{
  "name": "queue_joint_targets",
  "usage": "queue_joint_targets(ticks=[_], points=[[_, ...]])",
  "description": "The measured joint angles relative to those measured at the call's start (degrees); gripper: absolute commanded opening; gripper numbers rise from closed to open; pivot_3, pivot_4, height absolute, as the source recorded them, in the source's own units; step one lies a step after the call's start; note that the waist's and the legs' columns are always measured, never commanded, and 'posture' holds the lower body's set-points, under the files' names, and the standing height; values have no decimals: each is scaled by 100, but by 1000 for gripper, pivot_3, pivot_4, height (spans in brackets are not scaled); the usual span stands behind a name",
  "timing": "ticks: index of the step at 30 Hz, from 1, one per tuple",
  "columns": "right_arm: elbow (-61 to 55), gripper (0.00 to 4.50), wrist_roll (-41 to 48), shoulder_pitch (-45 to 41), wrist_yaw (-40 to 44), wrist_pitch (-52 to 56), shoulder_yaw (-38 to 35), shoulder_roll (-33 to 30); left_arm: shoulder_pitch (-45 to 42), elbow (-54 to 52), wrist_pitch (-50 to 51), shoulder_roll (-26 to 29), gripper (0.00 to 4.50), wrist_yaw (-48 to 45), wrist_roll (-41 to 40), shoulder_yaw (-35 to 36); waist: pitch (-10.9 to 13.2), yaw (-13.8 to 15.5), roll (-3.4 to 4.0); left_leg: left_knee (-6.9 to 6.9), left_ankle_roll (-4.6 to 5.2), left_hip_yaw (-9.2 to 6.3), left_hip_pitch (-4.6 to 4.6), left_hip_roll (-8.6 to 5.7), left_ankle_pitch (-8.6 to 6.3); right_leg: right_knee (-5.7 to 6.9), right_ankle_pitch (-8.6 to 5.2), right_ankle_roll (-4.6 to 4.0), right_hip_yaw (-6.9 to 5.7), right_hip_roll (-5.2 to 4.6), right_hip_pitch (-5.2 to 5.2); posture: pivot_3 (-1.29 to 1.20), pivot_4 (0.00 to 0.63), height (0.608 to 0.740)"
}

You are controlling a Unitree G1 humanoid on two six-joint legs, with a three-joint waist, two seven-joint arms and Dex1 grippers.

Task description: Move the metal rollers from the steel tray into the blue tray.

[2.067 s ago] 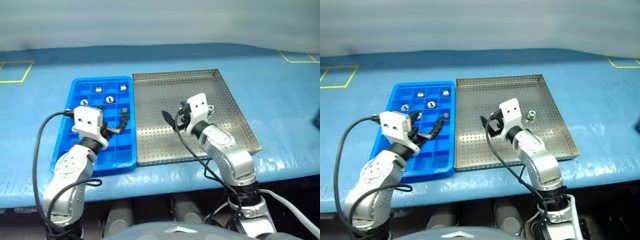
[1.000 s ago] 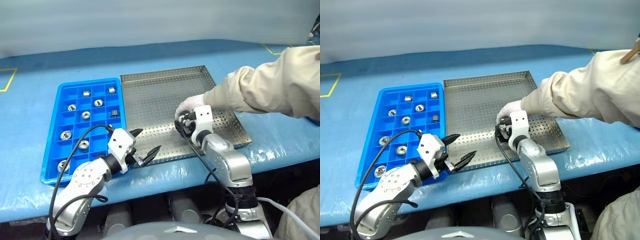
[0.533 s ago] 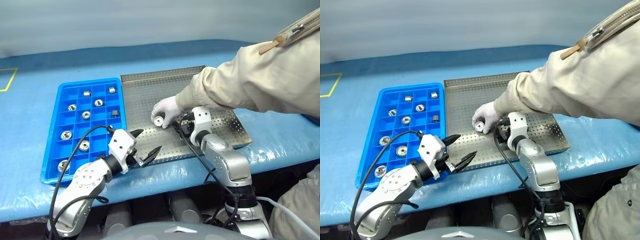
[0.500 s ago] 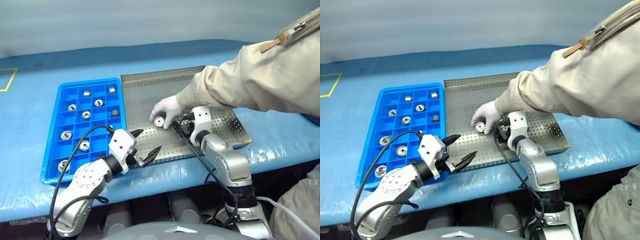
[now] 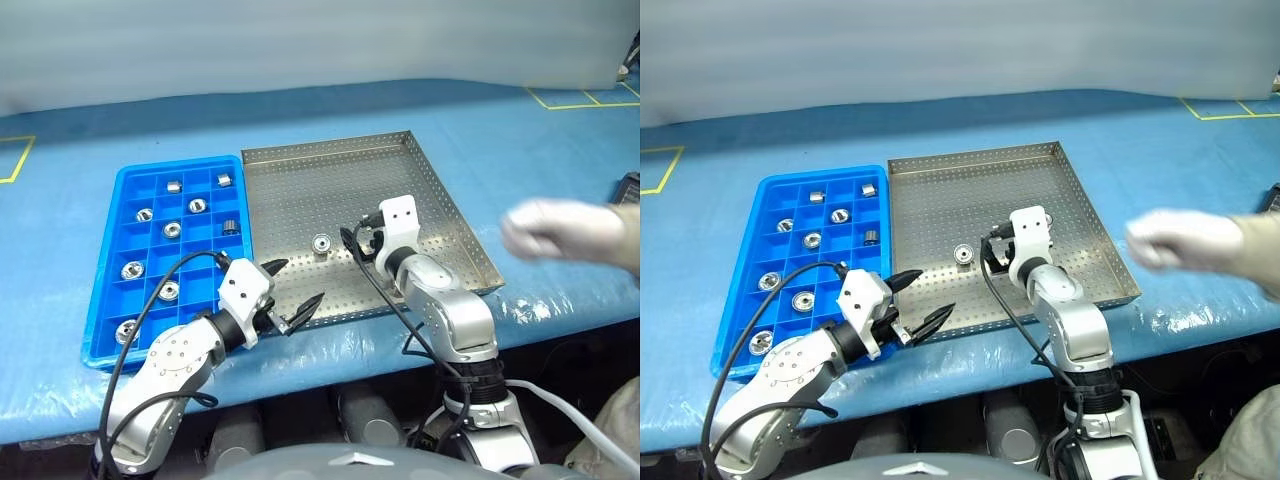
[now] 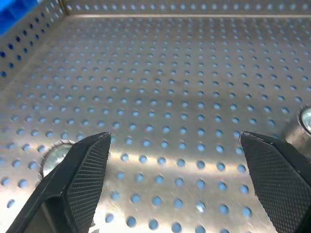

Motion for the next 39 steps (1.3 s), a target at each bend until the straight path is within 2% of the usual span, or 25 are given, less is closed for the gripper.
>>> queue_joint_targets(ticks=[10, 19, 22, 28, 29, 35, 39], points=[[657, 4500, -97, -359, 153, -471, 499, 407, 43, -2, -1, -11, 4465, 144, 17, -5, 0, 184, 1, -10, 0, -1, 0, 0, 0, -2, 0, 0, -2, -1, -3, -7, 150, 740], [1088, 4500, -214, -172, 329, -608, 613, 334, 199, -42, -8, -34, 4465, 304, 18, -39, 1, 342, 1, -9, 0, -1, 0, 0, 0, -2, -4, -6, -3, -1, -3, 2, 150, 740], [1147, 3928, -236, -47, 345, -610, 611, 270, 216, -57, -17, -56, 4500, 344, 17, -43, 1, 348, 2, -9, 0, 1, 0, 0, 0, -2, -4, -6, -2, -1, -4, -1, 150, 740], [1132, 1943, -250, 81, 370, -617, 589, 218, 220, -58, -19, -63, 4500, 367, 15, -50, 1, 348, 2, -10, 0, 1, 2, 0, 0, -2, -4, -7, -2, -1, -3, -4, 150, 740], [1120, 1761, -248, 88, 377, -616, 585, 209, 218, -58, -19, -67, 4500, 367, 15, -50, 1, 348, 1, -9, 0, 1, 2, 0, 0, -2, -4, -7, -2, -1, -2, -3, 150, 740], [1017, 1761, -203, 67, 388, -584, 545, 231, 233, -59, -48, -142, 4500, 473, 28, -46, 1, 348, 2, -9, 0, 1, 2, 0, 0, -1, -4, -6, -2, -1, -3, 29, 150, 740], [932, 1761, -194, -413, 393, -583, 542, 340, 287, -79, -114, -260, 4500, 719, 88, 11, 3, 353, 4, -9, 0, -1, 3, 1, 0, 2, -3, -4, -3, 1, -3, 71, 150, 740]])
